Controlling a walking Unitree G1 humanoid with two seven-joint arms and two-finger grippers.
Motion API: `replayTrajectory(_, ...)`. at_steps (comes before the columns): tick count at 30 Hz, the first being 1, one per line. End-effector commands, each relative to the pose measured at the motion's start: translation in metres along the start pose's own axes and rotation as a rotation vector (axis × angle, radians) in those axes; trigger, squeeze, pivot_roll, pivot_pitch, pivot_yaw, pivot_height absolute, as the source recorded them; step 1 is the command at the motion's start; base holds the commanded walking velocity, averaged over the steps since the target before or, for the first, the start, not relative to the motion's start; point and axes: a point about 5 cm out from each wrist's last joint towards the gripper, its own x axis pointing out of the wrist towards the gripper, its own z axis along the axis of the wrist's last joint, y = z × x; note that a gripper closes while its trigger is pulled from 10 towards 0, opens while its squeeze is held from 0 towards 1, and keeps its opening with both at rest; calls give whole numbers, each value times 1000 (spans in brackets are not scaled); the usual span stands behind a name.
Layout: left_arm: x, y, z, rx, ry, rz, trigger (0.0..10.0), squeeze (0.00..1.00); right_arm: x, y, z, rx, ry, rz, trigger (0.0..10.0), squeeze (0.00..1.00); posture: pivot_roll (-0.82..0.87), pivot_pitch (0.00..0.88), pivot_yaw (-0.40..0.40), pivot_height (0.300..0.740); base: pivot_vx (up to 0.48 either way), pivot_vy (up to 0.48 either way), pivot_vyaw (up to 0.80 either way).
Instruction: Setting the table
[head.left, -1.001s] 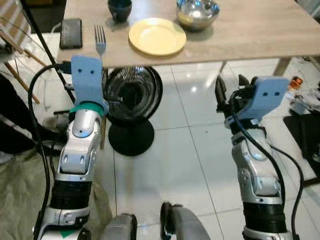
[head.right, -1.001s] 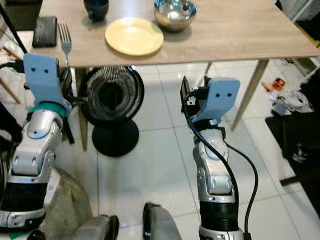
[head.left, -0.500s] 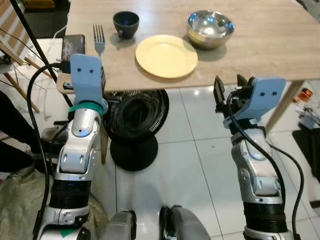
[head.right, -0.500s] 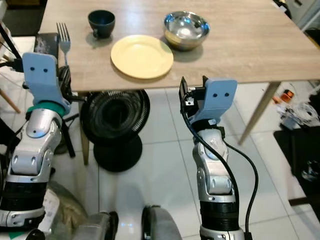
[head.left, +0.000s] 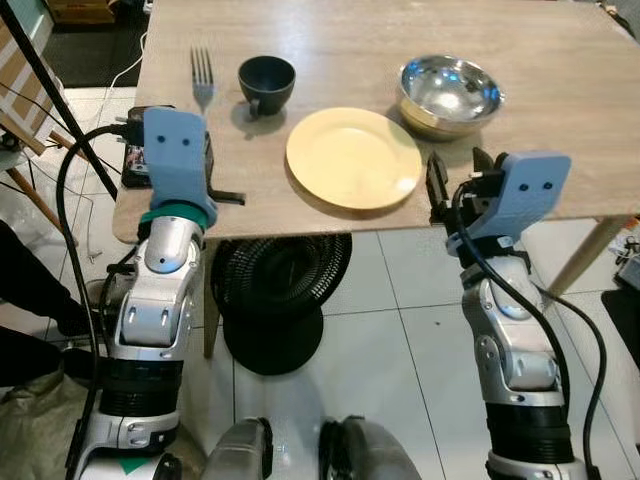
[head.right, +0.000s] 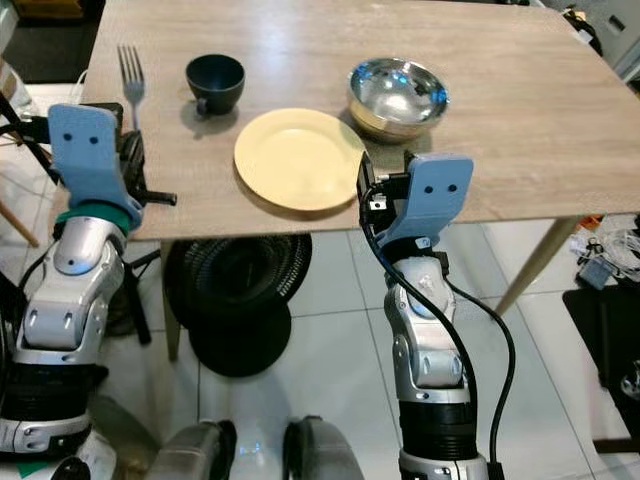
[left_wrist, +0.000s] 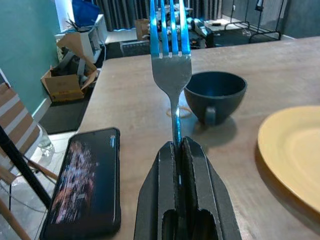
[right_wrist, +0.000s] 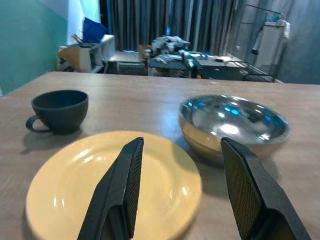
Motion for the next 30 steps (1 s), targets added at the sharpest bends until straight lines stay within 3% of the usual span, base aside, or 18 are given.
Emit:
replayTrajectory(1,-2,-6,-4,-23,20,-27,10000,0,-3,-4,-3,-6,10,-12,10000,0,28,79,16,740,0,0,0)
replayTrajectory(12,-2,-7,-9,-69,68,-32,10000,0,-3,-3,-3,-4,8,-7,10000,0,28,82,16,740,0,0,0)
replayTrajectory(21,-1,-7,-14,-144,117,-26,10000,0,-5,-3,-4,-3,14,-5,10000,0,28,97,13,740,0,0,0)
replayTrajectory(30,9,-9,-21,-246,220,-33,10000,0,-5,-2,-2,-25,18,20,10000,0,25,138,0,740,0,0,0)
